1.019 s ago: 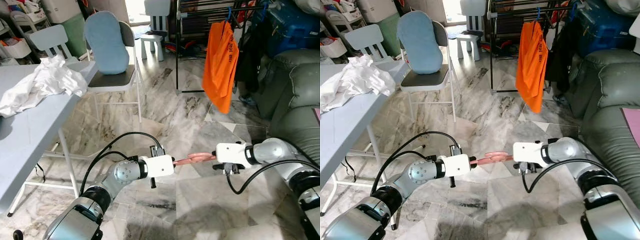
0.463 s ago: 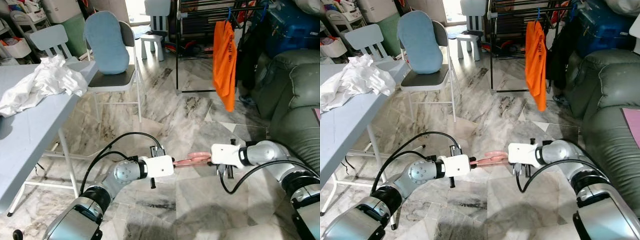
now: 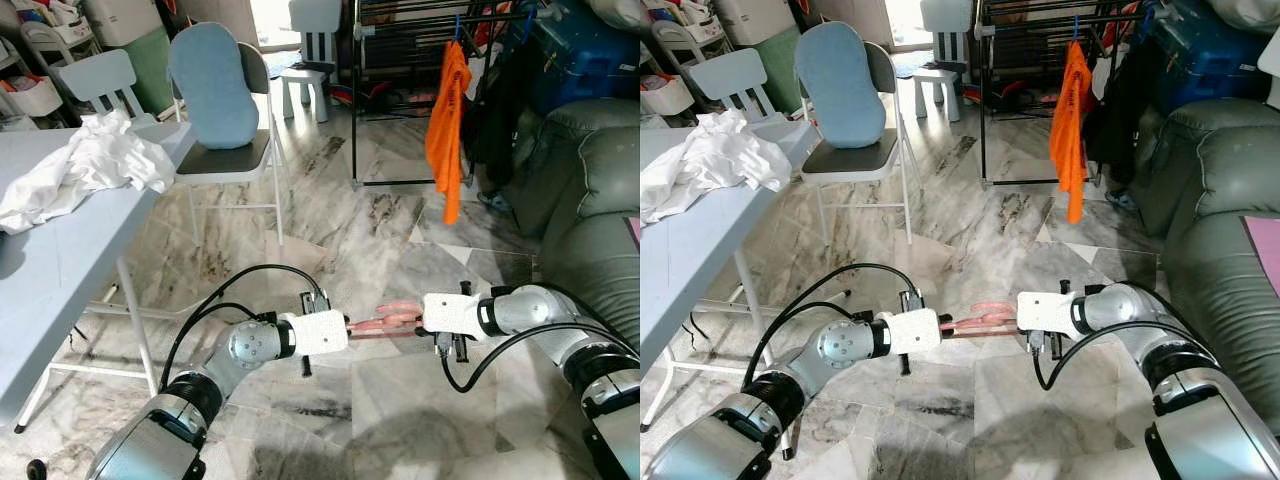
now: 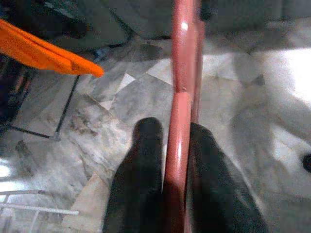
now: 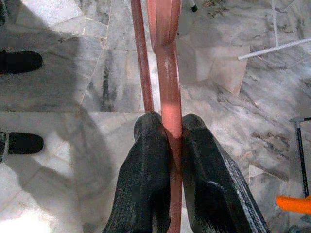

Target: Hang hanger

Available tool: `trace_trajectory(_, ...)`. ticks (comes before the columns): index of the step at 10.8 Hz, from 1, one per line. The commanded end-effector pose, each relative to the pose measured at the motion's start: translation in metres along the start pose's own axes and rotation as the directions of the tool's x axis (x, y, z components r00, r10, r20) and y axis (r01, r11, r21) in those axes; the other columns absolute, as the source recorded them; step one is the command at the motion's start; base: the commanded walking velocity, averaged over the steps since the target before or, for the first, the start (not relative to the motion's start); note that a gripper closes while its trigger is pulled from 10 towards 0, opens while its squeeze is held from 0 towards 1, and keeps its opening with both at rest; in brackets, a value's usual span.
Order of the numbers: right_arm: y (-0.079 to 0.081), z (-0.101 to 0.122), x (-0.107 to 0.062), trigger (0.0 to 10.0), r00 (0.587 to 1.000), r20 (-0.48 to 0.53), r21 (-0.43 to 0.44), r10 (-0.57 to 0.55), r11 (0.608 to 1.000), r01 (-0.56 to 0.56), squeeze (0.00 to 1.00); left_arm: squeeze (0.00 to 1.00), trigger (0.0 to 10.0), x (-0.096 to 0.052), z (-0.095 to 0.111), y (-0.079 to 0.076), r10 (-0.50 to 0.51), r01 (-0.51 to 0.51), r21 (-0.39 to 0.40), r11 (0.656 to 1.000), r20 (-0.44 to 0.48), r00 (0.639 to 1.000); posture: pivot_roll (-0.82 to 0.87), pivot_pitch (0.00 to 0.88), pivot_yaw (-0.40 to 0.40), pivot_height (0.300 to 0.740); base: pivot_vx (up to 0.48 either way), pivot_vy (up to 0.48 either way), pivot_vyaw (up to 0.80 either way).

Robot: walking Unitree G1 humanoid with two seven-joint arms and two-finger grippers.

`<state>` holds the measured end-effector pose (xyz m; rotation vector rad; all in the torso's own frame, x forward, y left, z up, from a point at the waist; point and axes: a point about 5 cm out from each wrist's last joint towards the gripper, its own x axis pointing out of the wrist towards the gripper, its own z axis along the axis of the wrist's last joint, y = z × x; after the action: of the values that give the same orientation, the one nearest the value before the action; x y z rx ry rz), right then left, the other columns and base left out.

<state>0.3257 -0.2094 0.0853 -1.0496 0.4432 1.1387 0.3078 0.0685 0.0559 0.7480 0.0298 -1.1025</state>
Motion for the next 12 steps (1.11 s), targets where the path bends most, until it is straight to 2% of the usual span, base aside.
trace_trajectory(1, -0.001, -0.001, 0.002, 0.0, 1.0, -0.016, 0.007, -0.019, 1.0, 0.019, 0.0, 1.0, 10.0, -0.004, -0.001, 0.006, 0.046, -0.046, -0.004, 0.999, 0.007, 0.999, -0.2, 0.0, 0.086, 0.74, 0.0, 0.0, 0.0)
trace_trajectory(2, 0.001, -0.008, 0.004, 0.0, 0.995, -0.09, 0.012, -0.053, 0.998, 0.054, 0.0, 1.0, 10.0, -0.006, -0.002, 0.009, 0.122, -0.122, -0.003, 0.992, 0.019, 0.992, -0.2, 0.0, 0.088, 0.74, 0.0, 0.0, 0.0)
trace_trajectory(3, 0.003, -0.01, 0.008, 0.0, 0.991, -0.108, 0.048, -0.08, 0.995, 0.086, 0.0, 1.0, 10.0, -0.008, 0.0, 0.011, 0.185, -0.184, -0.035, 0.982, 0.049, 0.981, -0.2, 0.0, 0.089, 0.74, 0.0, 0.0, 0.0)
trace_trajectory(5, 0.01, -0.012, 0.017, 0.0, 0.985, -0.123, 0.143, -0.119, 0.98, 0.137, 0.0, 1.0, 10.0, -0.012, -0.004, 0.011, 0.27, -0.257, -0.172, 0.951, 0.062, 0.961, -0.2, 0.0, 0.092, 0.74, 0.0, 0.0, 0.0)
trace_trajectory(6, 0.02, -0.016, 0.026, 0.0, 0.977, -0.151, 0.231, -0.151, 0.955, 0.184, 0.0, 1.0, 10.0, -0.019, -0.019, 0.001, 0.281, -0.268, -0.265, 0.926, 0.01, 0.96, -0.2, 0.0, 0.096, 0.74, 0.0, 0.0, 0.0)
trace_trajectory(7, 0.026, -0.018, 0.032, 0.0, 0.969, -0.171, 0.317, -0.18, 0.921, 0.227, 0.0, 1.0, 10.0, -0.023, -0.028, -0.006, 0.306, -0.299, -0.352, 0.887, -0.036, 0.951, -0.2, 0.0, 0.096, 0.74, 0.0, 0.0, 0.0)
trace_trajectory(8, 0.031, -0.019, 0.038, 0.0, 0.954, -0.187, 0.444, -0.234, 0.847, 0.294, 0.0, 1.0, 10.0, -0.026, -0.039, -0.012, 0.34, -0.349, -0.426, 0.835, -0.1, 0.935, -0.2, 0.0, 0.095, 0.74, 0.0, 0.0, 0.0)
trace_trajectory(9, 0.037, -0.022, 0.044, 0.0, 0.922, -0.236, 0.594, -0.308, 0.705, 0.388, 0.0, 1.0, 10.0, -0.034, -0.055, -0.018, 0.406, -0.461, -0.513, 0.724, -0.222, 0.886, -0.2, 0.0, 0.095, 0.74, 0.0, 0.0, 0.0)
trace_trajectory(10, 0.047, -0.025, 0.049, 0.0, 0.893, -0.287, 0.684, -0.347, 0.579, 0.445, 0.0, 1.0, 10.0, -0.043, -0.07, -0.027, 0.434, -0.55, -0.558, 0.622, -0.339, 0.835, -0.2, 0.0, 0.095, 0.74, 0.0, 0.0, 0.0)
trace_trajectory(11, 0.061, -0.03, 0.055, 0.0, 0.862, -0.354, 0.771, -0.363, 0.408, 0.488, 0.0, 1.0, 10.0, -0.054, -0.085, -0.036, 0.448, -0.644, -0.575, 0.505, -0.463, 0.765, -0.19, 0.0, 0.089, 0.74, 0.0, 0.0, 0.0)
trace_trajectory(12, 0.082, -0.033, 0.062, 0.5, 0.848, -0.412, 0.821, -0.334, 0.268, 0.505, 0.0, 1.0, 10.0, -0.074, -0.107, -0.048, 0.423, -0.758, -0.55, 0.35, -0.629, 0.652, -0.19, 0.0, 0.084, 0.74, 0.0, 0.0, 0.0)
